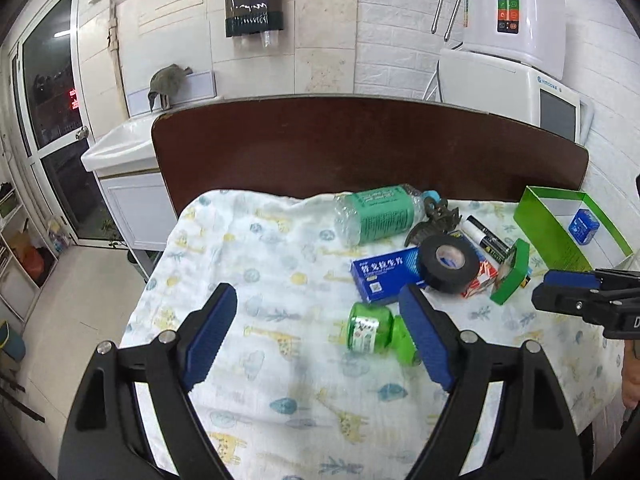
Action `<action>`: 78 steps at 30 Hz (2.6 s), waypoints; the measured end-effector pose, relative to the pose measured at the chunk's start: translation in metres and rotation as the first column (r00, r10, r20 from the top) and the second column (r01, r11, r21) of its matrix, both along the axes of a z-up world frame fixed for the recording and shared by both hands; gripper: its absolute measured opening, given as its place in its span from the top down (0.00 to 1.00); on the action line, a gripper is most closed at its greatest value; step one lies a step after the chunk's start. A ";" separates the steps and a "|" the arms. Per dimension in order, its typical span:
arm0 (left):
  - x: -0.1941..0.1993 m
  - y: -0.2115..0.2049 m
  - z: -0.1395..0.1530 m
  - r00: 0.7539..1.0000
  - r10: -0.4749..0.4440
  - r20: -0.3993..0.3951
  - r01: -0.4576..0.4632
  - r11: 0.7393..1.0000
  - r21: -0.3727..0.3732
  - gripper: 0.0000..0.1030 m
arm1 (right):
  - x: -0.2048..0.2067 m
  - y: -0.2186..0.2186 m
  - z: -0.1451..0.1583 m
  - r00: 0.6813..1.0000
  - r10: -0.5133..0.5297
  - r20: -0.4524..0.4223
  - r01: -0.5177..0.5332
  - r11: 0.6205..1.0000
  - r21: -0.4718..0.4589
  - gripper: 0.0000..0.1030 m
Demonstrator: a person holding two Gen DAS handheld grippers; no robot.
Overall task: Organize rigid objects
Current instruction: 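Move the right tool to the green-white repellent bottle and grasp it, then carry the repellent bottle into the green box and release it beside the tin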
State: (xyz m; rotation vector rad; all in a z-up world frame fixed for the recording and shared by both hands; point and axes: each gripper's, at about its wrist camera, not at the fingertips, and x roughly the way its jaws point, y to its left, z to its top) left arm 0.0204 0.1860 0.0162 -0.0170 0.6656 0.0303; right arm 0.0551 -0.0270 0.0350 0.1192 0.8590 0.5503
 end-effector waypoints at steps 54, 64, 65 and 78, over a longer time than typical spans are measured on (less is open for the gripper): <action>0.001 -0.044 -0.042 0.936 -0.347 -0.060 0.338 0.932 -0.128 0.68 | 0.010 0.070 -0.026 0.992 -0.055 -0.117 0.049 0.997 -0.054 0.43; 0.001 -0.099 -0.017 0.920 -0.390 -0.037 0.388 0.920 -0.052 0.68 | -0.003 0.012 -0.007 0.992 -0.104 -0.065 0.105 0.994 0.019 0.43; 0.002 -0.106 -0.013 0.916 -0.400 -0.034 0.398 0.916 -0.047 0.68 | -0.004 0.004 -0.004 0.992 -0.114 -0.058 0.116 0.993 0.028 0.43; 0.025 -0.224 0.032 0.833 -0.552 0.032 0.548 0.832 0.084 0.68 | -0.013 -0.120 0.037 0.952 -0.299 0.058 0.290 0.949 0.126 0.43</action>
